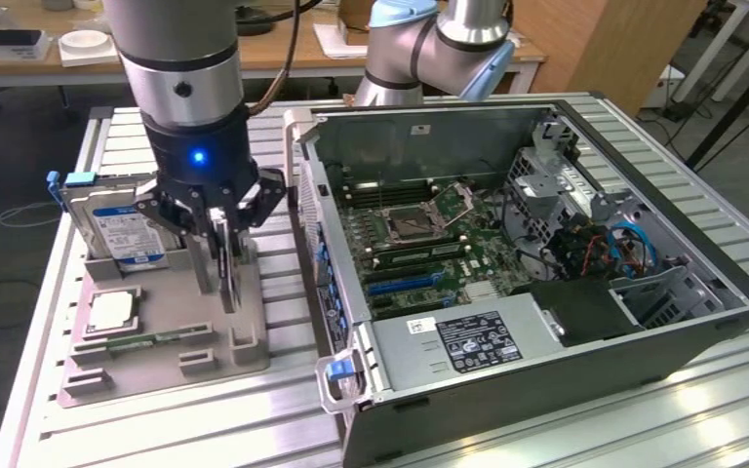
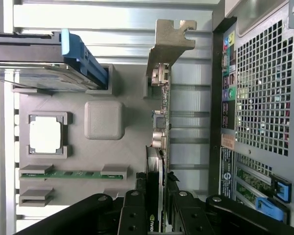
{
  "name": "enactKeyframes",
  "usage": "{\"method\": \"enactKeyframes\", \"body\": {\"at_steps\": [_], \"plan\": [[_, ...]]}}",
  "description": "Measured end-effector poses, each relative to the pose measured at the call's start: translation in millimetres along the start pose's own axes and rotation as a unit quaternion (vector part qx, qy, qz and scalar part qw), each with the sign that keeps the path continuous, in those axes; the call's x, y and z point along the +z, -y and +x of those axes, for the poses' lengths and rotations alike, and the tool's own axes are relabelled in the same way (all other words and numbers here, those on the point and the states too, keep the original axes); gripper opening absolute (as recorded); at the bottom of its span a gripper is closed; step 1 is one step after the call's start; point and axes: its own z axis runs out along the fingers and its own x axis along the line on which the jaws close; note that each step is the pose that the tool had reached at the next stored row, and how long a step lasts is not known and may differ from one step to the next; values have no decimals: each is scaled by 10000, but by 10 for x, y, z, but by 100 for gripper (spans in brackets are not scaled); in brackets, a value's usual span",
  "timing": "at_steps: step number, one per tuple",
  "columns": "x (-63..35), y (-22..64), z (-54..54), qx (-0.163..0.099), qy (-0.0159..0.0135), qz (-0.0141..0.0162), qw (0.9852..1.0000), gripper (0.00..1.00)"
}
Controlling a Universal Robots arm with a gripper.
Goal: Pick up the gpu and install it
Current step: 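Pick up the gpu and move the gpu toward the slot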
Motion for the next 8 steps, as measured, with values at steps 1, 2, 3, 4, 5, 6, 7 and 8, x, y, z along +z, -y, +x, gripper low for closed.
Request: {"method": "enactKeyframes", "body": {"at_steps": [1,2,3,4,5,6,7,8], "plan": [[-23,-1,0,0,-3,0,10000,26],[-46,-2,-1,0,-5,0,10000,26],[-69,-2,-1,0,-8,0,10000,26],[-91,-3,-1,0,-11,0,10000,26],[-114,-4,-1,0,-13,0,10000,26],[-137,-5,-1,0,-16,0,10000,26],[-159,-6,-1,1,-19,0,10000,26],[-181,-7,-2,1,-21,0,10000,26]]}}
